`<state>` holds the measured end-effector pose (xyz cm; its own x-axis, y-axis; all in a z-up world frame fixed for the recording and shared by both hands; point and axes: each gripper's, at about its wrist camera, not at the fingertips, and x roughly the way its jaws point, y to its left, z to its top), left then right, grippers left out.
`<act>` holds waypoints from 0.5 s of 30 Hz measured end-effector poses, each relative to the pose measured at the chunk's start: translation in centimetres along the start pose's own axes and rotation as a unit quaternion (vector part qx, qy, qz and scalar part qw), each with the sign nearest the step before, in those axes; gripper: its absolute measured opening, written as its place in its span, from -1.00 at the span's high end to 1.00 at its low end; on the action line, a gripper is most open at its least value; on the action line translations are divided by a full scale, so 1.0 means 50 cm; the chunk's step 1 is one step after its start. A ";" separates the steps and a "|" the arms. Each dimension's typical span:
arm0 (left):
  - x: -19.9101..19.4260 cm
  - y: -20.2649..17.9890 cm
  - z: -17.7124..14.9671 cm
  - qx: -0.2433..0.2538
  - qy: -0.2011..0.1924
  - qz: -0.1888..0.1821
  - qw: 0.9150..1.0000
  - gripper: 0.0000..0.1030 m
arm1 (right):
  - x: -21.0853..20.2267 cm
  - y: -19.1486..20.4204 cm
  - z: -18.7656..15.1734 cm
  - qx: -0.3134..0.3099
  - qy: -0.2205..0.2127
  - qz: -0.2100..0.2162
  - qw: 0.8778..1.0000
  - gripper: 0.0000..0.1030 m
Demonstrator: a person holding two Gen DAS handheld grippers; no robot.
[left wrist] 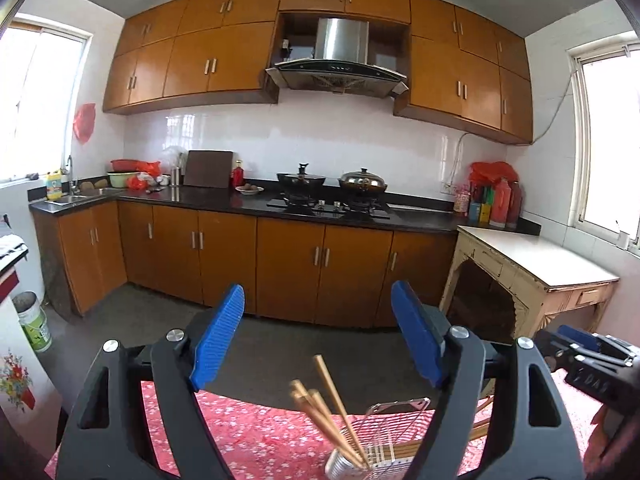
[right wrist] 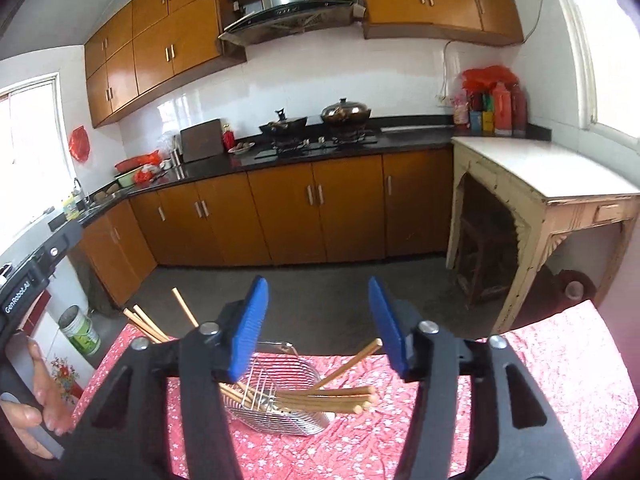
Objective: Organize utensils
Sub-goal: 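Open both tools to drop the chopsticks into the holder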
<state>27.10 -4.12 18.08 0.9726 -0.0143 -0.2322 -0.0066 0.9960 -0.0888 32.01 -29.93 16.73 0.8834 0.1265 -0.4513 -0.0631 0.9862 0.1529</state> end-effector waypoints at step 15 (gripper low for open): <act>-0.137 0.098 -0.020 0.008 -0.030 0.005 0.999 -0.96 | -0.180 0.077 -0.042 -0.086 -0.121 -0.117 0.982 -0.92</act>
<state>20.15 0.76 18.28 0.9848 0.0005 -0.1739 -0.0130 0.9974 -0.0707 22.84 -27.06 19.55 0.9664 -0.1141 -0.2302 0.0958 0.9914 -0.0893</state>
